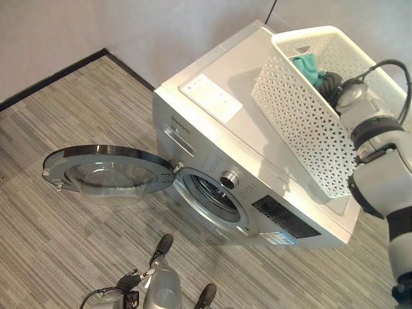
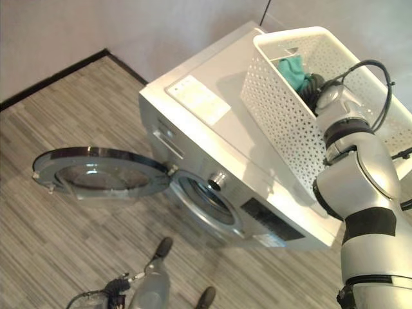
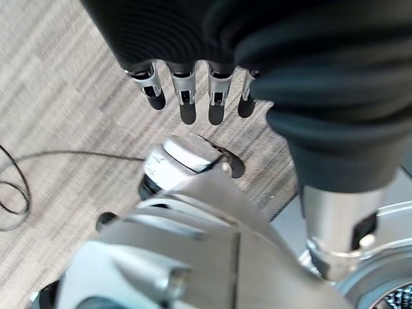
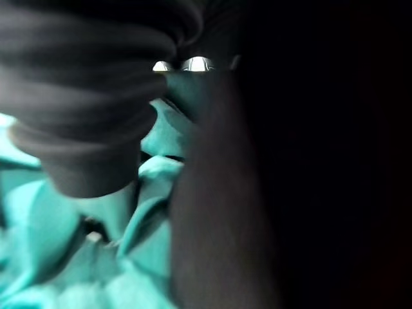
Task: Grab the laundry basket,head to the washer,open it,put in the laundry and shut it.
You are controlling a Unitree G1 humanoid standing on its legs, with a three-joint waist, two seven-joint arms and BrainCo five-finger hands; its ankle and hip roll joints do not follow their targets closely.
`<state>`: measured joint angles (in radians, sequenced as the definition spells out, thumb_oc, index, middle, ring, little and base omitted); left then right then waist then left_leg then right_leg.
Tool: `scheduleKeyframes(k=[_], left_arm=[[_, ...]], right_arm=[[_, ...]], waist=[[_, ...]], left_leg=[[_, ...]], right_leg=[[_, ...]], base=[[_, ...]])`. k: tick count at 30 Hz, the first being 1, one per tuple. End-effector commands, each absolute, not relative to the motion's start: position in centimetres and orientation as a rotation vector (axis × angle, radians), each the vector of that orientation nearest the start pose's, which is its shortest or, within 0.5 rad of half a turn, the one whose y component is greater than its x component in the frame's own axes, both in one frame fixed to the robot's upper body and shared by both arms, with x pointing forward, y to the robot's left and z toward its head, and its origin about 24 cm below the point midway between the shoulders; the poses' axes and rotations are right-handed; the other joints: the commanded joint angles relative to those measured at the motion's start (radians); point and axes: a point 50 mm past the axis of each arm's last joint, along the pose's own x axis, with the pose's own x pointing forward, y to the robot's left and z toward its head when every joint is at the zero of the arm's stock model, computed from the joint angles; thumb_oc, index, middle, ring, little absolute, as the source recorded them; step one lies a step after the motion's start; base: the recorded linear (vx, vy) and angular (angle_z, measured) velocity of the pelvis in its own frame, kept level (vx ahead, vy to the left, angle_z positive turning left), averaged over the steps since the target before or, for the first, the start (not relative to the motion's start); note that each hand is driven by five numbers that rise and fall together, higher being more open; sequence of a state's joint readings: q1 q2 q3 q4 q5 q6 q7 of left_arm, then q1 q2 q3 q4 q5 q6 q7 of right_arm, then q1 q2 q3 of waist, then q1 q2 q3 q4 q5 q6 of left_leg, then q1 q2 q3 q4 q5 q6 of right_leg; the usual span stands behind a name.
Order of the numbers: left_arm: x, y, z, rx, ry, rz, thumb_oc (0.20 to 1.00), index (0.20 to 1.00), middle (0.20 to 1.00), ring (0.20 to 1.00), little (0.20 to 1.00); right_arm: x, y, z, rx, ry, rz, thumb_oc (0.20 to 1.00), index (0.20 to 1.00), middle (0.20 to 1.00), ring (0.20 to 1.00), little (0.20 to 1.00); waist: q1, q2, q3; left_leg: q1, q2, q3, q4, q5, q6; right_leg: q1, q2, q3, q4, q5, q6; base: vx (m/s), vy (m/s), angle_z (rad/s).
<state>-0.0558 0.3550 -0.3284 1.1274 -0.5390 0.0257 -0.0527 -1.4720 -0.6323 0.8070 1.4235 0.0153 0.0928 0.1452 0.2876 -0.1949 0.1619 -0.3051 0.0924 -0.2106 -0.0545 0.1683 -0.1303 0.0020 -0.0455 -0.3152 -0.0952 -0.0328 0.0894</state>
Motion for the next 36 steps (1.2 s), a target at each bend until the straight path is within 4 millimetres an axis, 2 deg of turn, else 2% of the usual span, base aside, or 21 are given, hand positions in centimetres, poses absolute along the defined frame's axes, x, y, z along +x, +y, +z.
scheduleKeyframes(k=[1,2,7,12,16,18,20,22,23,25,26,28,36], left_arm=[[13.6,24.4,-14.4,0.060,1.106,0.091,1.000,1.000,1.000,1.000,1.000],[13.6,24.0,-14.5,0.055,1.105,0.091,1.000,1.000,1.000,1.000,1.000],[13.5,23.7,-14.7,0.051,1.108,0.103,1.000,1.000,1.000,1.000,1.000],[12.9,23.5,-15.0,0.026,1.119,0.130,1.000,1.000,1.000,1.000,1.000],[12.9,23.2,-15.0,0.005,1.111,0.134,1.000,1.000,1.000,1.000,1.000],[12.8,22.7,-15.1,-0.030,1.099,0.140,1.000,1.000,1.000,1.000,1.000],[12.6,22.6,-15.1,-0.036,1.100,0.140,1.000,1.000,1.000,1.000,1.000],[12.2,22.3,-15.2,-0.053,1.102,0.139,1.000,1.000,1.000,1.000,1.000],[12.2,22.3,-15.2,-0.053,1.102,0.139,1.000,1.000,1.000,1.000,1.000],[11.8,21.9,-15.4,-0.070,1.111,0.146,1.000,1.000,1.000,1.000,1.000],[11.8,21.9,-15.4,-0.069,1.111,0.147,1.000,1.000,1.000,1.000,1.000],[11.7,21.3,-15.4,-0.101,1.099,0.152,1.000,1.000,1.000,1.000,1.000],[11.4,20.5,-15.3,-0.127,1.071,0.126,1.000,1.000,1.000,1.000,1.000]], right_arm=[[41.1,-27.6,27.0,-1.126,0.226,-0.248,0.200,0.200,0.200,0.200,0.200],[41.4,-26.8,28.0,-1.086,0.161,-0.252,0.200,0.200,0.200,0.200,0.200],[41.6,-25.9,29.0,-1.035,0.081,-0.261,0.200,0.200,0.200,0.200,0.200],[41.9,-23.5,31.1,-0.923,-0.070,-0.234,0.200,0.200,0.200,0.200,0.200],[41.7,-23.2,32.3,-0.902,-0.121,-0.240,0.200,0.200,0.200,0.200,0.200],[41.4,-22.6,34.1,-0.887,-0.197,-0.243,0.200,0.200,0.200,0.200,0.200],[41.3,-22.5,34.4,-0.883,-0.210,-0.240,0.200,0.200,0.200,0.200,0.200],[40.8,-21.9,36.1,-0.843,-0.306,-0.239,0.200,0.200,0.200,0.200,0.200],[40.8,-21.9,36.1,-0.842,-0.305,-0.239,0.200,0.200,0.200,0.200,0.200],[39.9,-20.5,38.2,-0.796,-0.453,-0.225,0.200,0.200,0.200,0.200,0.200],[39.9,-20.6,38.2,-0.795,-0.453,-0.226,0.200,0.200,0.200,0.200,0.200],[38.6,-19.6,39.9,-0.750,-0.599,-0.212,0.200,0.200,0.200,0.200,0.200],[36.1,-19.7,41.4,-0.720,-0.776,-0.217,0.200,0.200,0.200,0.200,0.200]], waist=[[0.014,0.016,-0.006],[-0.002,0.018,-0.024],[-0.021,0.021,-0.048],[-0.053,0.022,-0.095],[-0.066,0.027,-0.112],[-0.091,0.035,-0.140],[-0.095,0.037,-0.145],[-0.116,0.045,-0.163],[-0.116,0.045,-0.163],[-0.138,0.053,-0.177],[-0.137,0.053,-0.177],[-0.159,0.067,-0.186],[-0.182,0.088,-0.198]], left_leg=[[0.089,0.048,0.064,-0.002,-0.084,0.048],[0.100,0.043,0.073,-0.001,-0.092,0.050],[0.128,0.040,0.084,-0.001,-0.104,0.051],[0.189,0.041,0.107,-0.002,-0.128,0.056],[0.212,0.041,0.115,-0.003,-0.138,0.057],[0.254,0.038,0.130,0.000,-0.153,0.059],[0.264,0.038,0.134,0.000,-0.156,0.059],[0.293,0.038,0.145,-0.004,-0.165,0.062],[0.295,0.038,0.145,-0.005,-0.165,0.062],[0.318,0.037,0.156,-0.008,-0.174,0.065],[0.320,0.037,0.157,-0.009,-0.174,0.065],[0.335,0.035,0.166,-0.009,-0.182,0.068],[0.360,0.029,0.194,0.000,-0.202,0.076]], right_leg=[[-0.036,-0.075,0.003,0.011,0.047,0.038],[-0.031,-0.084,0.006,0.011,0.048,0.041],[-0.017,-0.091,0.013,0.015,0.045,0.043],[0.019,-0.101,0.033,0.028,0.032,0.045],[0.033,-0.105,0.041,0.034,0.026,0.046],[0.057,-0.111,0.055,0.047,0.016,0.047],[0.063,-0.112,0.057,0.049,0.014,0.047],[0.079,-0.115,0.067,0.057,0.006,0.049],[0.079,-0.115,0.067,0.057,0.006,0.049],[0.088,-0.118,0.079,0.065,-0.001,0.049],[0.088,-0.118,0.079,0.065,-0.001,0.049],[0.090,-0.122,0.092,0.075,-0.004,0.049],[0.090,-0.132,0.119,0.076,0.007,0.057]], base=[[0.02,0.058,0.00],[0.02,0.053,0.01],[0.01,0.017,-0.01],[0.03,0.019,-0.10],[0.02,0.021,-0.13],[0.04,0.040,-0.12],[0.03,0.022,-0.22],[0.02,0.021,-0.19],[0.01,0.021,-0.08],[0.01,0.020,-0.16],[0.00,0.012,-0.13],[-0.01,0.024,-0.10],[-0.03,0.030,-0.15]])
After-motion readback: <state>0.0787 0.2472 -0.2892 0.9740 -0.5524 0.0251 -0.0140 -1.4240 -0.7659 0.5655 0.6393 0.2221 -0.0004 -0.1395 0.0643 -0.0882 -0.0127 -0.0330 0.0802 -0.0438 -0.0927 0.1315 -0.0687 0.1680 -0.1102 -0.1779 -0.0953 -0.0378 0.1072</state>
